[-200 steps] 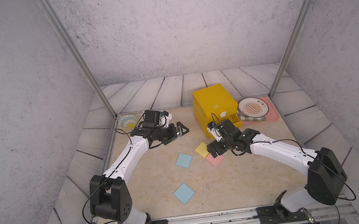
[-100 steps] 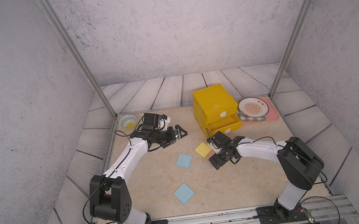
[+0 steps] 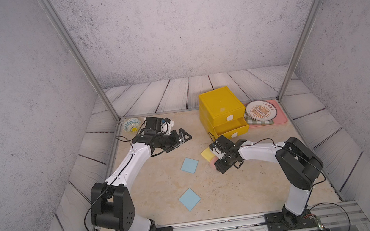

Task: Please put the sticky notes in the drawer by color
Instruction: Pick up the sticky notes from the center of the board, then place the sticky notes in the drawer.

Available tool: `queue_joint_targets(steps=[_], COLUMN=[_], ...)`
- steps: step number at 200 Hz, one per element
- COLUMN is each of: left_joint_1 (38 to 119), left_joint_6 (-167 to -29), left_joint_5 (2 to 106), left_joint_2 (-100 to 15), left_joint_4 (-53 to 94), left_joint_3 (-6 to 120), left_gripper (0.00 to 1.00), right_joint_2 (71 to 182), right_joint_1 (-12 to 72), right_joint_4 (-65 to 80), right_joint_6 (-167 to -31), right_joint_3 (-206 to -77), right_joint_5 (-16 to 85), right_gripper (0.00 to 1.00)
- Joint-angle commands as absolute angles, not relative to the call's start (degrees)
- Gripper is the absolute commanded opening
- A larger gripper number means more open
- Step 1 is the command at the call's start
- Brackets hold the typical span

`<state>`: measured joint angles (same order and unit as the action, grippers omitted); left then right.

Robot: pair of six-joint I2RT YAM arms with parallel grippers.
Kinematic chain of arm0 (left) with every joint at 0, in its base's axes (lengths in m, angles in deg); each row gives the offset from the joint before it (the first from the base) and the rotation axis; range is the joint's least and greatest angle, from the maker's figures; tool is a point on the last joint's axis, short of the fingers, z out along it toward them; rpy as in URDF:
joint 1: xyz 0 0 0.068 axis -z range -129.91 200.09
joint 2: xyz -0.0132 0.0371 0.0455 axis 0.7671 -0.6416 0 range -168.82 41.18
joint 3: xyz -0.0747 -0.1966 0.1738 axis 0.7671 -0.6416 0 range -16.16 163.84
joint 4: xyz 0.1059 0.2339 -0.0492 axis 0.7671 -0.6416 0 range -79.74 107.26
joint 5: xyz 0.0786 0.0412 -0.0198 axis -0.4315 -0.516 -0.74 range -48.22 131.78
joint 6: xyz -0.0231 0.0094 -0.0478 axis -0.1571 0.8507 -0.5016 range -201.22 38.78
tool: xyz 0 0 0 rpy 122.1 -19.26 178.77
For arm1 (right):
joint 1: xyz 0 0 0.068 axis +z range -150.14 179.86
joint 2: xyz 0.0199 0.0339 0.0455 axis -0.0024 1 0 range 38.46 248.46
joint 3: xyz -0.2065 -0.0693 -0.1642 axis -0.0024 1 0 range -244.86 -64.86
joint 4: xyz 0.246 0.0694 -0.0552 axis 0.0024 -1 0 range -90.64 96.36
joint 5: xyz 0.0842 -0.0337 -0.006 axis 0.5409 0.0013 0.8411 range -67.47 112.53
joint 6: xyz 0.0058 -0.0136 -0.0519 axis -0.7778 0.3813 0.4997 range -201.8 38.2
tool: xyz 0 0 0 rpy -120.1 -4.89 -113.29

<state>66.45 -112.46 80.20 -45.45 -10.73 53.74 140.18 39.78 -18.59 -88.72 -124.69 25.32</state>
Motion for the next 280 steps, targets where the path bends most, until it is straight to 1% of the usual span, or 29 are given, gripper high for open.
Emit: queue_joint_targets(steps=[1, 19, 39, 55, 71, 96, 130, 150, 190, 201, 225, 237, 252, 269, 280], left_joint_1=[65.8, 65.8, 65.8, 65.8, 65.8, 65.8, 65.8, 65.8, 65.8, 65.8, 65.8, 65.8, 65.8, 65.8, 65.8], left_joint_6=[-112.0, -112.1, -112.3, -112.5, -112.8, -113.5, -113.5, -113.4, -112.9, -112.9, -113.2, -112.8, -112.5, -112.7, -113.0], left_joint_5=[80.9, 80.9, 81.1, 81.0, 81.1, 81.5, 81.7, 81.7, 81.8, 81.8, 82.1, 82.0, 81.9, 81.8, 82.2], left_joint_2=[-44.2, -44.4, -44.5, -44.4, -44.5, -44.8, -44.9, -44.9, -45.2, -45.1, -45.2, -45.3, -45.2, -45.1, -45.3], left_joint_4=[-10.4, -10.2, -10.1, -9.9, -9.5, -9.0, -9.1, -9.4, -9.7, -9.6, -9.2, -9.9, -10.2, -10.0, -9.6], left_joint_3=[53.4, 53.4, 53.4, 53.4, 53.4, 53.8, 54.4, 54.5, 54.6, 54.5, 54.2, 54.5, 54.8, 54.7, 54.7], left_gripper=[0.99, 0.99, 0.99, 1.0, 0.99, 0.99, 0.99, 0.99, 0.99, 0.99, 0.99, 1.0, 0.99, 0.99, 0.99], right_joint_2=[134.5, 128.7, 122.5, 119.1, 117.9, 120.0, 124.5, 127.3, 132.2, 133.4, 133.7, 133.9, 134.1, 133.8, 133.8], right_joint_1=[40.4, 40.4, 40.4, 40.4, 40.2, 37.6, 32.0, 29.1, 26.1, 25.9, 25.9, 25.9, 25.9, 25.9, 25.9], right_joint_4=[-21.8, -23.3, -27.0, -30.9, -33.6, -38.8, -38.0, -36.5, -33.7, -35.3, -30.9, -29.5, -31.4, -31.1, -29.5], right_joint_6=[-90.5, -91.9, -93.2, -94.1, -93.9, -93.3, -92.5, -92.0, -90.9, -90.9, -90.6, -90.7, -91.2, -91.4, -91.2], right_joint_3=[-122.1, -121.9, -124.7, -128.9, -133.7, -142.2, -147.4, -148.7, -150.5, -152.0, -149.5, -148.7, -149.6, -149.3, -148.4], right_joint_5=[24.4, 24.3, 22.7, 19.9, 16.9, 15.7, 16.1, 17.2, 17.0, 16.1, 16.1, 16.1, 16.5, 16.6, 16.5], right_gripper=[0.59, 0.58, 0.59, 0.63, 0.64, 0.64, 0.64, 0.64, 0.65, 0.65, 0.66, 0.69, 0.7, 0.77, 0.78])
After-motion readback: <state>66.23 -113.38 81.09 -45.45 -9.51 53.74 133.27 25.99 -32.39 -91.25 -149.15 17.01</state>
